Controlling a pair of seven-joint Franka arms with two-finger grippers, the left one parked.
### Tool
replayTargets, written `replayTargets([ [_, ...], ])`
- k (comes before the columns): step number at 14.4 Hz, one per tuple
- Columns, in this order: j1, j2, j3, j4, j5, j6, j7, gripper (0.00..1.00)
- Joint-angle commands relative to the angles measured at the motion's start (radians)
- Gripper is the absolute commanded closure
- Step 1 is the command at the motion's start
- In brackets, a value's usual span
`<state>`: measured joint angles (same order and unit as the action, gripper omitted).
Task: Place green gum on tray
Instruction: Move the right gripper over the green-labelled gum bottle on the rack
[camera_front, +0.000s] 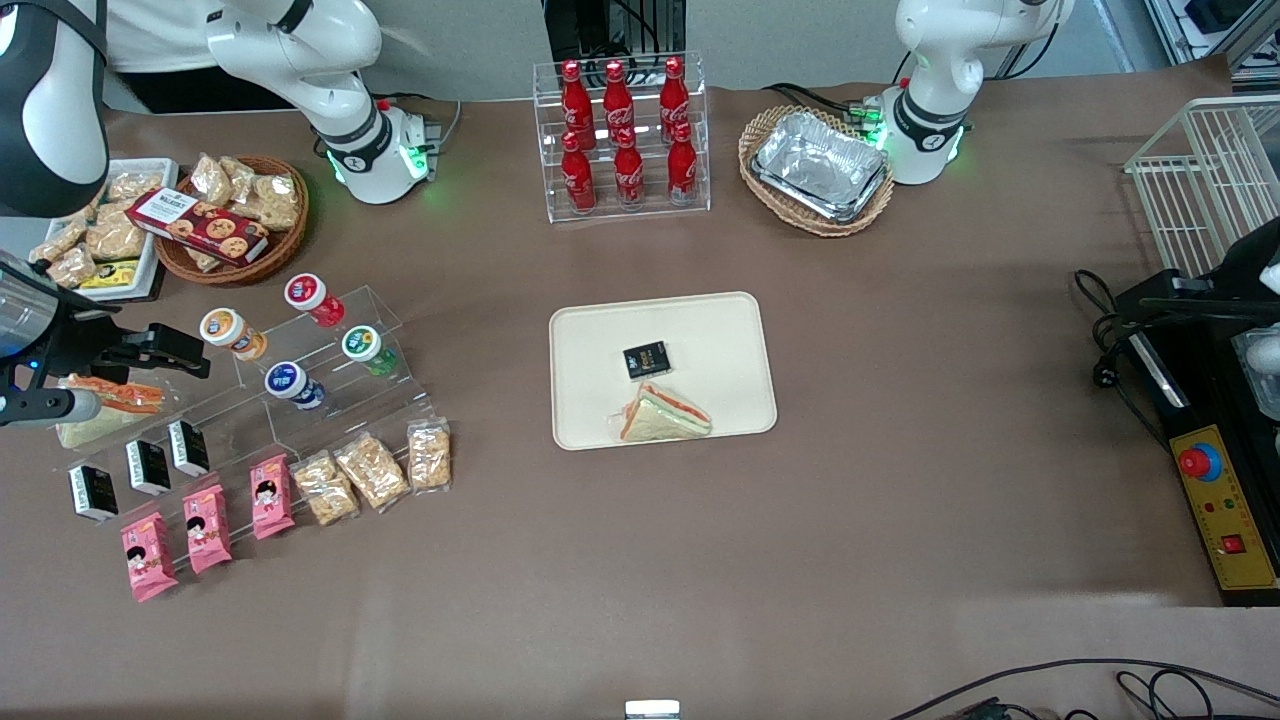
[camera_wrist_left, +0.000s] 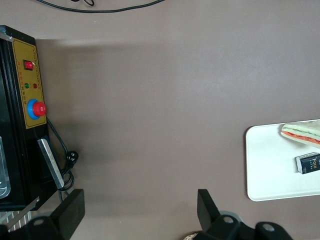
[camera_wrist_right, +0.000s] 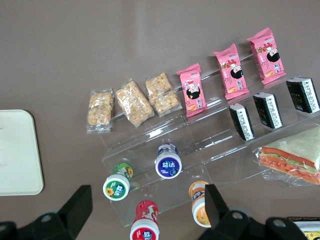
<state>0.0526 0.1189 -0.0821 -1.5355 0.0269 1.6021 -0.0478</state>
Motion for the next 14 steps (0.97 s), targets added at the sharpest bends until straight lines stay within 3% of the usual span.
replayTargets([
  [1,0.001,-0.001,-0.002,0.009,0.018,0.005,-0.014,0.00],
  [7,0.006,-0.018,-0.001,-0.021,0.016,-0.005,-0.004,0.00],
  [14,0.036,-0.208,0.004,-0.412,0.019,0.249,0.031,0.00],
])
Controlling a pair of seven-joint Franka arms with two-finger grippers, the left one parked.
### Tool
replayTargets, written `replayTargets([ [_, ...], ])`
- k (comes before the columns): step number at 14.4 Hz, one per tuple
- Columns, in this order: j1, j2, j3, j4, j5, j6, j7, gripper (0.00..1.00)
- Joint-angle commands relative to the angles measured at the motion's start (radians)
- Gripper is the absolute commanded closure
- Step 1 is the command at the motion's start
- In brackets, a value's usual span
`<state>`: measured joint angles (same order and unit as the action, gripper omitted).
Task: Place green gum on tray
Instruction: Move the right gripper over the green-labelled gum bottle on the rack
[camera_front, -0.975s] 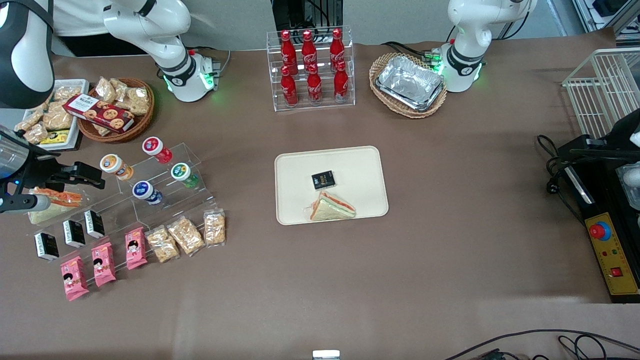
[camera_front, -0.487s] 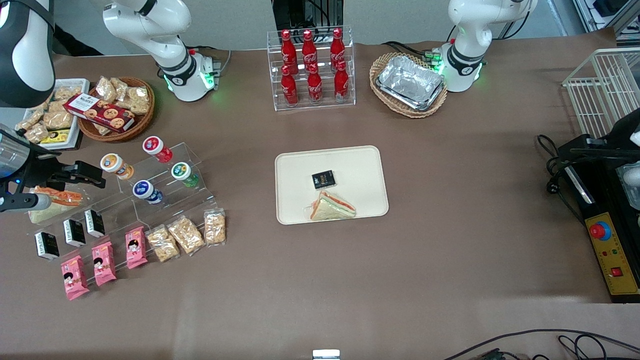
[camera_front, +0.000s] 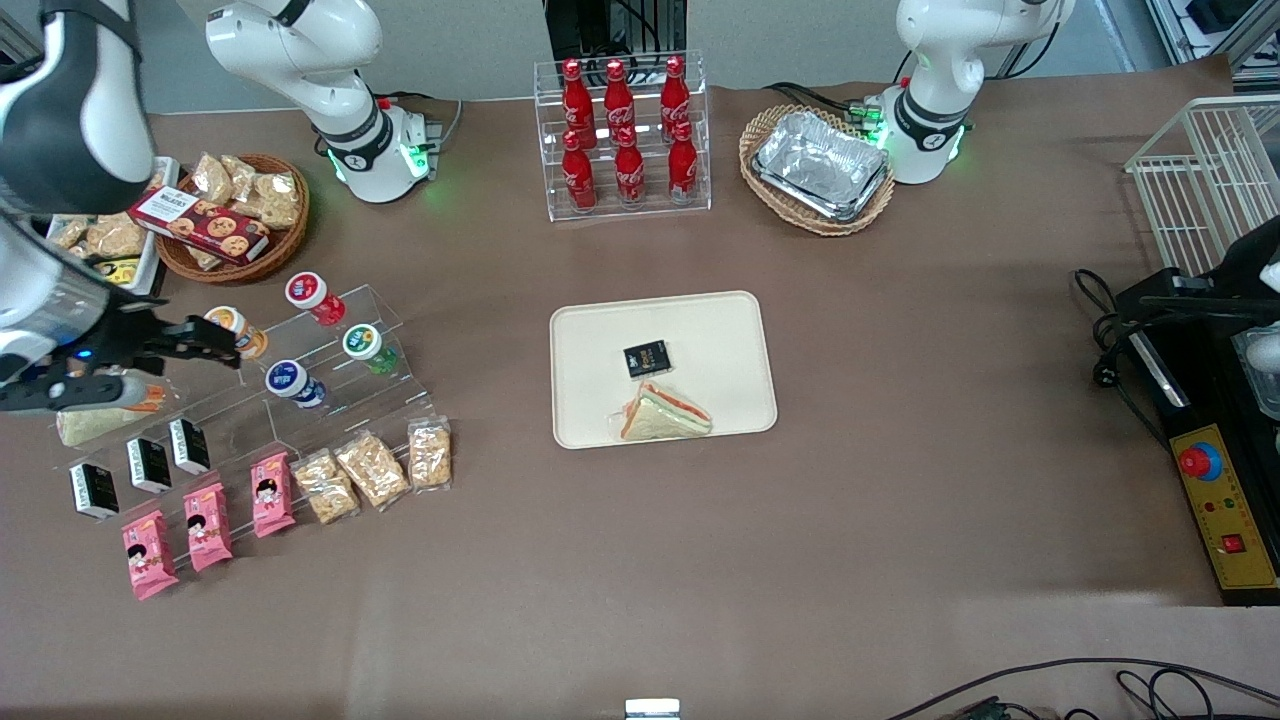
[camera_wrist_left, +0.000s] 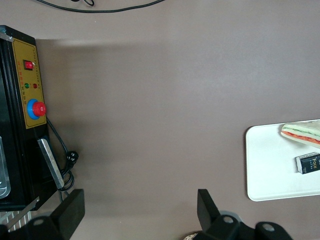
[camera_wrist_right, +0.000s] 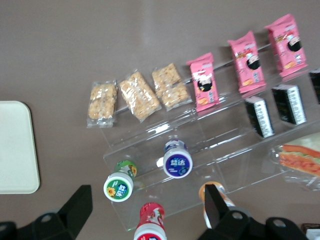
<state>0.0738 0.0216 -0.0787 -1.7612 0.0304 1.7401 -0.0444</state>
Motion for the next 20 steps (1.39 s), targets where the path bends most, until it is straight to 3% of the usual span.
replayTargets([
  [1,0.023,-0.112,0.000,-0.210,0.016,0.134,0.040,0.00],
  [9,0.084,-0.146,-0.001,-0.475,0.016,0.403,0.139,0.00],
  [20,0.162,-0.187,0.000,-0.698,0.013,0.622,0.215,0.00],
])
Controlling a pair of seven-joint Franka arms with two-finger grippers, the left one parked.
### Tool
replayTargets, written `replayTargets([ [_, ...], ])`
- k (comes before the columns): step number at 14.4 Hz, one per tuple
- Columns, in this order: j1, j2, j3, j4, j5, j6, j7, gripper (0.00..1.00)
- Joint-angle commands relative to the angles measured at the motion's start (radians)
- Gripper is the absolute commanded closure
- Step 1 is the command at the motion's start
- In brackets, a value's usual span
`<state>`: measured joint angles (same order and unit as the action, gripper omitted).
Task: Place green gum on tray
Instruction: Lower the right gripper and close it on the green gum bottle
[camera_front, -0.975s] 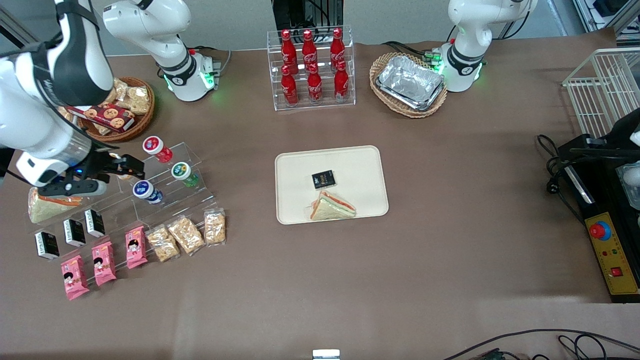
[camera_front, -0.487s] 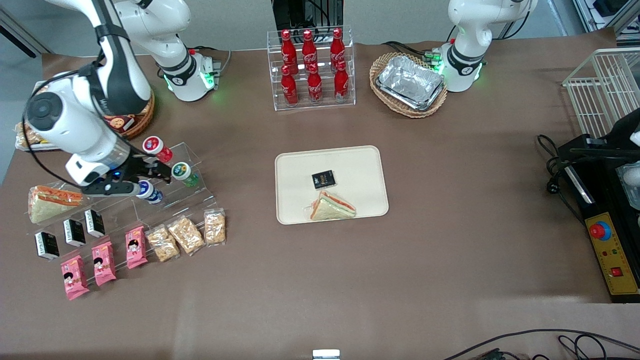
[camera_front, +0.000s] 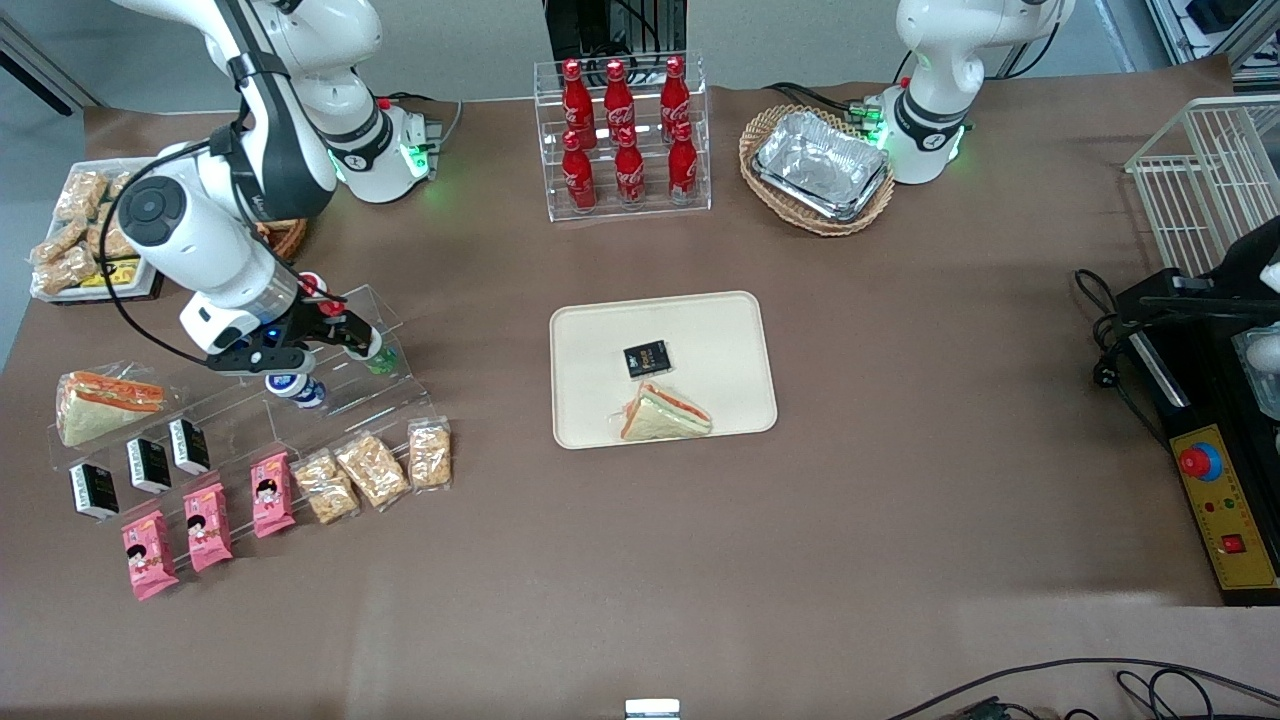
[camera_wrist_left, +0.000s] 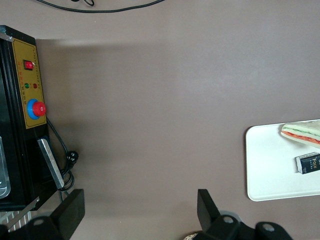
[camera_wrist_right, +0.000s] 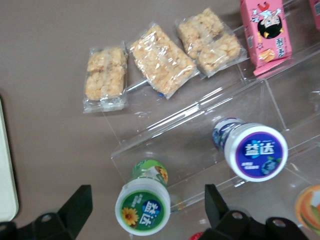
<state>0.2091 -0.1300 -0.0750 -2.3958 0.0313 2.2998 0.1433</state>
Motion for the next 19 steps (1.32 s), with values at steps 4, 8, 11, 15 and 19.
replayTargets([
  [4,0.042,-0.017,-0.003,-0.105,-0.001,0.139,0.027,0.00],
  [8,0.042,-0.017,-0.003,-0.114,-0.027,0.142,0.027,0.00],
  [11,0.044,-0.019,-0.003,-0.157,-0.060,0.177,0.027,0.00],
  [15,0.046,-0.019,-0.003,-0.212,-0.096,0.245,0.025,0.00],
  [19,0.067,-0.020,-0.002,-0.218,-0.096,0.239,0.027,0.00],
])
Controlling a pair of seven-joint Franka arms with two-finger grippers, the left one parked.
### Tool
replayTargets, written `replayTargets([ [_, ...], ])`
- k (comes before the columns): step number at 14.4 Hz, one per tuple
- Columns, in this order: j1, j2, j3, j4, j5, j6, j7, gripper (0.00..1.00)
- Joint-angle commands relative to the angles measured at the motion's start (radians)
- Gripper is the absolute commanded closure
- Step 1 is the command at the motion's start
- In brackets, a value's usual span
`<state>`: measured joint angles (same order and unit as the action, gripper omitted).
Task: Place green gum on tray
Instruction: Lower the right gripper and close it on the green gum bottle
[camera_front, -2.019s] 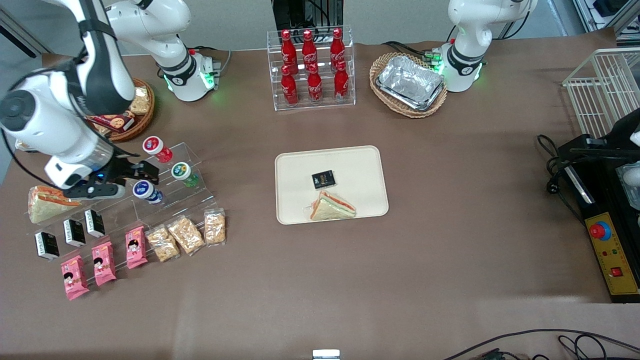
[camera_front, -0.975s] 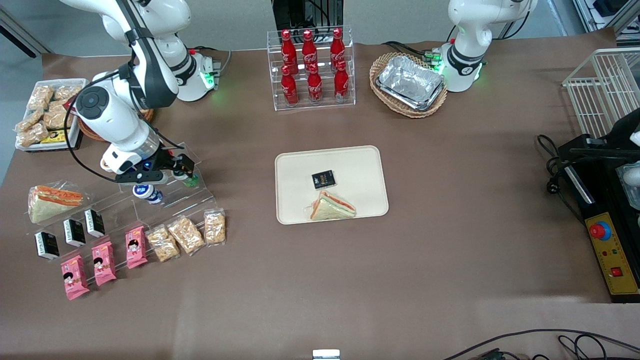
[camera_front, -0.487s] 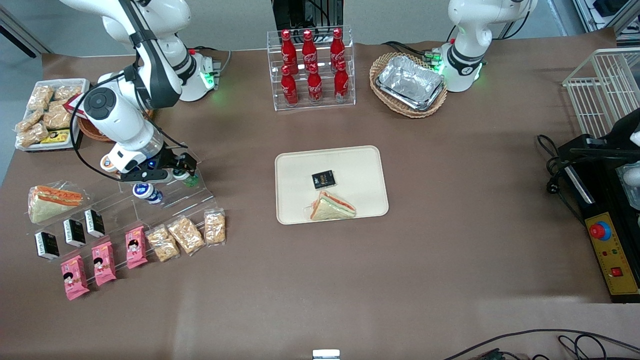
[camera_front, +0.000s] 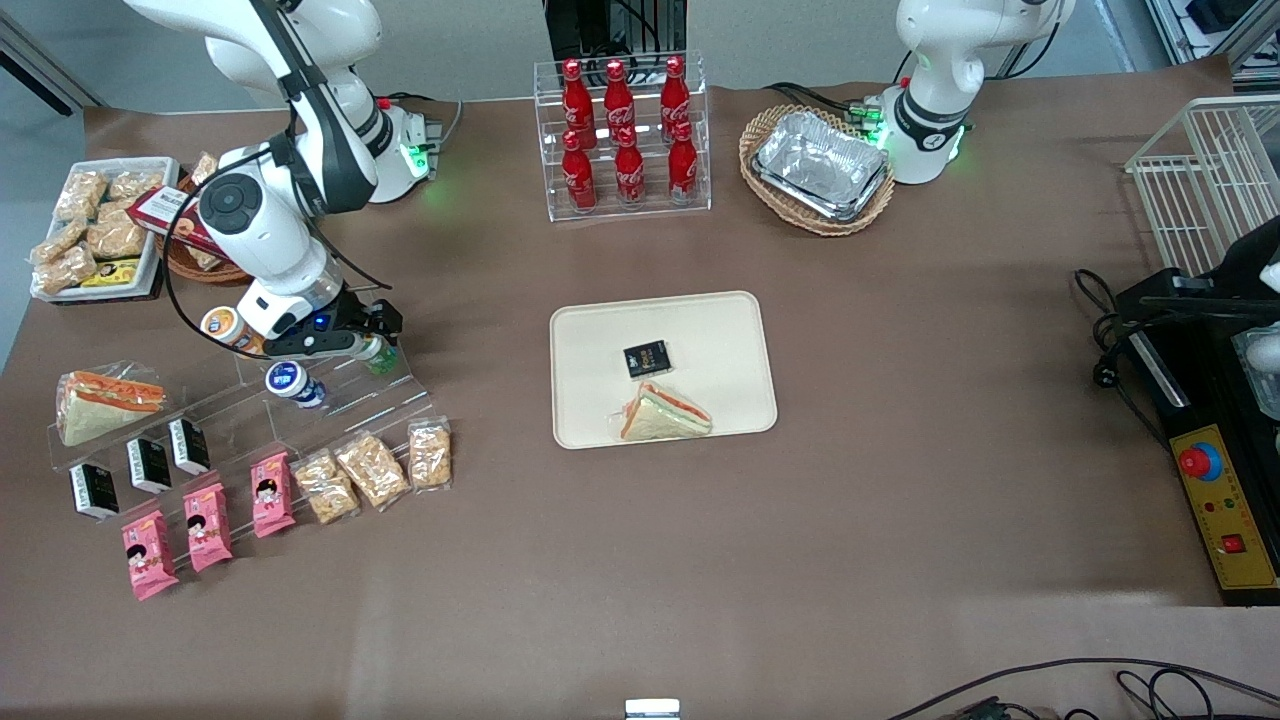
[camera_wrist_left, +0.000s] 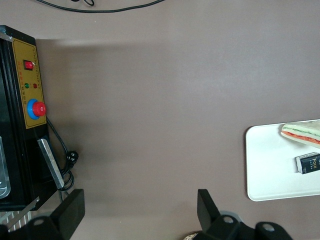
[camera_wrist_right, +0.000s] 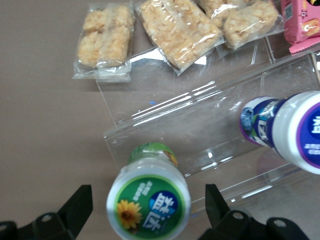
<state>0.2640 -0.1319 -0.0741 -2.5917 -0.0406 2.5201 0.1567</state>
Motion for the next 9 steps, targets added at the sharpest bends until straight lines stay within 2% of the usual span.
replayTargets([
  [1,0.012,-0.018,-0.003,-0.022,-0.024,0.016,0.014,0.00],
  [2,0.012,-0.018,-0.003,-0.022,-0.024,0.014,0.014,0.00],
  [3,0.012,-0.018,-0.003,-0.022,-0.024,0.012,0.014,0.06],
  [4,0.012,-0.018,-0.003,-0.022,-0.024,0.012,0.014,0.21],
  [7,0.012,-0.014,-0.001,-0.019,-0.024,-0.004,0.014,0.49],
  [9,0.012,-0.014,-0.001,-0.016,-0.024,-0.004,0.014,0.53],
])
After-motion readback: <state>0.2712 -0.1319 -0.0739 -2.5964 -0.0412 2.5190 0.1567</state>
